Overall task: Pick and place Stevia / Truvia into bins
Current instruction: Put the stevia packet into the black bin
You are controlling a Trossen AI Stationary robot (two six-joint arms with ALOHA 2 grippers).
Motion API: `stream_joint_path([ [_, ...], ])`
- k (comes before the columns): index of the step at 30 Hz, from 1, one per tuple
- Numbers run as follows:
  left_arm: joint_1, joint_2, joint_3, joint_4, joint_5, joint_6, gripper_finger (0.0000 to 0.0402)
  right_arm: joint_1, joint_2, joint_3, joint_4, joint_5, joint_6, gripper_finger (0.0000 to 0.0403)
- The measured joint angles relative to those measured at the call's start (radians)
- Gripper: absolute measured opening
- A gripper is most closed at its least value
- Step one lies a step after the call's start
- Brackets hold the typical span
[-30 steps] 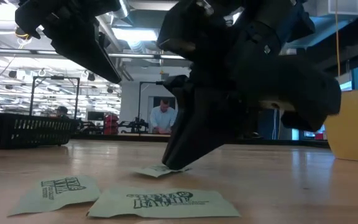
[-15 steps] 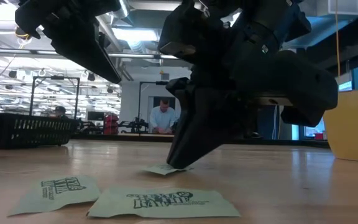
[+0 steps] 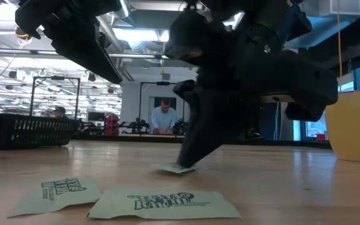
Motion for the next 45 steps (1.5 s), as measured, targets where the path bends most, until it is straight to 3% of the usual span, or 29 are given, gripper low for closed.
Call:
stream_joint_path([
  [13,0.0,0.0,0.0,0.009,0.0,0.1,0.007,-0.039,-0.177,-0.003,-0.035,-0.106,0.024,0.0],
  [22,0.0,0.0,-0.001,0.096,0.047,0.479,0.0084,-0.128,-0.247,0.0,0.022,-0.288,0.108,0.0],
  [30,0.0,0.0,-0.001,0.266,0.088,0.672,0.0108,-0.209,-0.265,0.002,0.134,-0.455,0.205,0.0],
  [36,-0.005,0.0,-0.001,0.265,0.088,0.742,0.0114,-0.248,-0.265,0.002,0.146,-0.472,0.236,0.0],
  [45,-0.061,-0.004,-0.001,0.283,-0.013,0.801,0.0109,-0.273,-0.265,0.002,0.142,-0.472,0.272,0.0],
])
